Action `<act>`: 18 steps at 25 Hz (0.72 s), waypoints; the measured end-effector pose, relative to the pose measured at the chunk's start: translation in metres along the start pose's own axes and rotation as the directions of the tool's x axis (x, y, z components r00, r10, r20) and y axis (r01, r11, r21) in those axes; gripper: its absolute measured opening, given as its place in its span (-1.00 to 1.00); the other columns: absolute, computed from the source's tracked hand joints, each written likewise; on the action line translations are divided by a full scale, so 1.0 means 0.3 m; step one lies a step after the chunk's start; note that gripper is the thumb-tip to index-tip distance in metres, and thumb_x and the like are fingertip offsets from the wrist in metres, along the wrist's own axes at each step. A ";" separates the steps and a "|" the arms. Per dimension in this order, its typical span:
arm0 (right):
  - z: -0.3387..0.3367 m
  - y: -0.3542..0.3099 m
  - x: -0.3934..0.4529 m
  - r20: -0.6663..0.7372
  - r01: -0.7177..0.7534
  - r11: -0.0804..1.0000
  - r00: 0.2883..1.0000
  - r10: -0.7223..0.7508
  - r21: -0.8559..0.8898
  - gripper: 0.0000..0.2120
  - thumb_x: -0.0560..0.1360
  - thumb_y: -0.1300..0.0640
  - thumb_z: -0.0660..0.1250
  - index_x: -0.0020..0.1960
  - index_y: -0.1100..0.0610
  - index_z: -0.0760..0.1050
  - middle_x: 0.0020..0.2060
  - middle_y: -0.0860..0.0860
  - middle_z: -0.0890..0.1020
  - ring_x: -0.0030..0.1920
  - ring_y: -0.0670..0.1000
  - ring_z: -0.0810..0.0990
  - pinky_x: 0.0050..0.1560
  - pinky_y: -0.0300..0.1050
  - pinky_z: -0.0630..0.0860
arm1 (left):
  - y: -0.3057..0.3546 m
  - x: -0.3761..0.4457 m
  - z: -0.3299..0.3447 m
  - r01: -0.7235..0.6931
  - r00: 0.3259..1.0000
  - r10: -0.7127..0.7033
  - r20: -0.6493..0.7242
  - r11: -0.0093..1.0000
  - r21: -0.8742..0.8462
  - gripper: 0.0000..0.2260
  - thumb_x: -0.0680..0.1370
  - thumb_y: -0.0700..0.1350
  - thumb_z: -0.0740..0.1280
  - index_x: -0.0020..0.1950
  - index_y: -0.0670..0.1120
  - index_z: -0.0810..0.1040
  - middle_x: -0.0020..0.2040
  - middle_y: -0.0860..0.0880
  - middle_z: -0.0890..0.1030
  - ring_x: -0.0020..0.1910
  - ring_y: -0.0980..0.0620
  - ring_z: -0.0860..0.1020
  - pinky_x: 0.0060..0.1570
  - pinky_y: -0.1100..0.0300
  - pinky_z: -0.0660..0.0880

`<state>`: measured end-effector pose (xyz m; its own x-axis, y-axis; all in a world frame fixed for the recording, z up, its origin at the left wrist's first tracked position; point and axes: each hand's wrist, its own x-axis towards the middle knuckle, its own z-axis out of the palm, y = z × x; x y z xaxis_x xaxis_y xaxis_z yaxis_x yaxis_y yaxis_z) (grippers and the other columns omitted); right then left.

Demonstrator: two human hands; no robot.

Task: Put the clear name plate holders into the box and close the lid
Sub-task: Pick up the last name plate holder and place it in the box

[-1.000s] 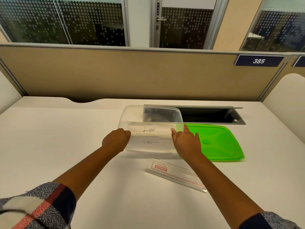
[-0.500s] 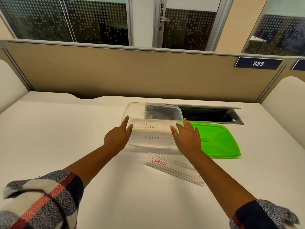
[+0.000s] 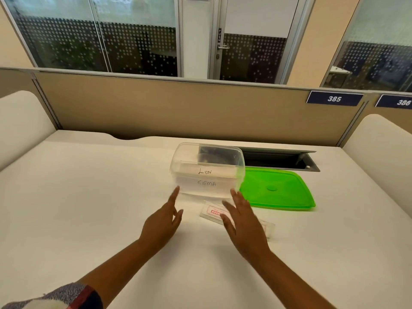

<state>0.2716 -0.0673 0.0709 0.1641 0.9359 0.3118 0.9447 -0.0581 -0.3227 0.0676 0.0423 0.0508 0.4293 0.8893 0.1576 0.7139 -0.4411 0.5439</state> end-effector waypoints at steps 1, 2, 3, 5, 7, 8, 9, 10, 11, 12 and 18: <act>0.021 -0.007 -0.058 -0.037 0.035 0.999 0.999 -0.035 -0.002 -0.59 0.58 -0.06 0.06 0.27 0.10 0.49 0.43 0.10 0.34 0.43 0.14 0.30 0.39 0.02 0.24 | -0.016 -0.040 0.021 -0.016 0.999 0.016 0.035 1.000 0.021 -0.36 0.56 0.05 0.17 0.46 0.19 -0.21 -0.04 0.06 0.55 -0.19 0.11 0.52 -0.29 0.30 0.45; 0.040 -0.009 -0.111 -0.055 0.049 0.999 0.997 -0.049 -0.003 -0.63 0.56 -0.03 0.11 0.22 0.10 0.53 0.40 0.11 0.38 0.39 0.16 0.37 0.32 0.05 0.36 | -0.034 -0.071 0.040 -0.043 0.997 0.039 0.068 0.997 0.063 -0.35 0.56 0.04 0.17 0.45 0.16 -0.24 0.06 0.03 0.55 -0.05 0.07 0.52 -0.14 0.24 0.48; 0.055 -0.009 -0.156 -0.052 0.043 0.999 0.998 -0.043 0.000 -0.69 0.53 0.02 0.20 0.19 0.09 0.55 0.38 0.11 0.41 0.36 0.16 0.42 0.25 0.05 0.46 | -0.049 -0.096 0.057 -0.074 0.993 0.064 0.096 0.992 0.106 -0.35 0.56 0.04 0.17 0.47 0.12 -0.21 0.17 0.01 0.53 0.07 0.03 0.50 0.01 0.19 0.46; 0.076 0.002 -0.226 -0.047 0.026 1.000 0.999 -0.027 -0.014 -0.73 0.51 0.05 0.26 0.16 0.08 0.58 0.35 0.12 0.44 0.34 0.16 0.44 0.20 -0.08 0.51 | -0.066 -0.127 0.081 -0.113 0.987 0.093 0.130 0.982 0.153 -0.40 0.56 0.05 0.17 0.51 0.06 -0.06 0.33 -0.01 0.45 0.26 0.00 0.41 0.20 0.16 0.38; 0.077 0.019 -0.268 -0.020 -0.013 0.999 1.000 0.012 -0.046 -0.61 0.59 -0.03 0.04 0.15 0.09 0.58 0.35 0.14 0.45 0.36 0.16 0.42 0.36 -0.24 0.28 | -0.070 -0.138 0.102 -0.112 0.986 0.089 0.143 0.980 0.166 -0.44 0.56 0.06 0.17 0.51 0.05 0.02 0.41 0.00 0.37 0.37 0.00 0.32 0.32 0.14 0.29; 0.077 0.032 -0.280 -0.026 -0.039 0.999 0.999 0.038 -0.032 -0.59 0.59 -0.02 0.02 0.15 0.11 0.58 0.35 0.15 0.45 0.36 0.18 0.41 0.39 -0.26 0.18 | -0.068 -0.142 0.115 -0.090 0.987 0.066 0.144 0.981 0.169 -0.45 0.56 0.07 0.16 0.51 0.05 0.03 0.45 0.01 0.32 0.42 0.00 0.27 0.38 0.13 0.23; 0.073 0.043 -0.289 -0.045 -0.066 0.998 0.997 0.065 -0.022 -0.68 0.57 0.04 0.12 0.15 0.12 0.58 0.35 0.15 0.45 0.35 0.19 0.42 0.38 -0.24 0.20 | -0.065 -0.148 0.129 -0.057 0.990 0.032 0.141 0.983 0.175 -0.46 0.57 0.07 0.14 0.51 0.06 0.03 0.48 0.02 0.28 0.46 0.02 0.21 0.43 0.12 0.16; 0.076 0.060 -0.294 -0.072 -0.078 0.997 0.994 0.077 -0.007 -0.76 0.51 0.15 0.28 0.15 0.13 0.58 0.34 0.15 0.46 0.35 0.20 0.42 0.36 -0.18 0.29 | -0.062 -0.154 0.144 -0.025 0.991 0.000 0.132 0.982 0.186 -0.47 0.57 0.07 0.13 0.51 0.06 0.04 0.50 0.04 0.23 0.49 0.03 0.15 0.46 0.11 0.09; 0.076 0.068 -0.298 -0.095 -0.106 0.994 0.990 0.105 0.000 -0.70 0.43 0.23 0.38 0.16 0.14 0.57 0.34 0.15 0.46 0.34 0.20 0.43 0.31 -0.11 0.39 | -0.060 -0.160 0.159 -0.004 0.993 -0.021 0.120 0.979 0.204 -0.49 0.58 0.06 0.11 0.50 0.05 0.06 0.51 0.05 0.19 0.51 0.04 0.11 0.47 0.10 0.04; 0.085 0.078 -0.304 -0.111 -0.133 0.991 0.985 0.134 0.021 -0.61 0.38 0.27 0.42 0.20 0.16 0.54 0.35 0.15 0.45 0.35 0.18 0.43 0.27 -0.06 0.43 | -0.060 -0.166 0.171 0.004 0.994 -0.028 0.103 0.974 0.226 -0.52 0.59 0.06 0.09 0.50 0.05 0.10 0.52 0.05 0.18 0.51 0.04 0.09 0.47 0.08 0.02; 0.086 0.110 -0.288 -0.101 -0.580 0.737 0.758 0.644 0.346 -0.37 0.52 0.19 0.25 0.50 0.14 0.04 0.50 0.11 0.19 0.48 0.11 0.20 0.41 0.01 0.27 | -0.048 -0.148 0.187 0.035 0.998 -0.050 0.048 0.961 0.275 -0.55 0.59 0.02 0.04 0.49 0.05 0.12 0.53 0.08 0.15 0.52 0.05 0.07 0.47 0.04 0.00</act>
<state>0.2812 -0.1411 0.0102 0.7615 0.6371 0.1189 0.5031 -0.4655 -0.7281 0.0693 0.0022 -0.0101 0.4193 0.9033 0.0903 0.8529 -0.4261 0.3019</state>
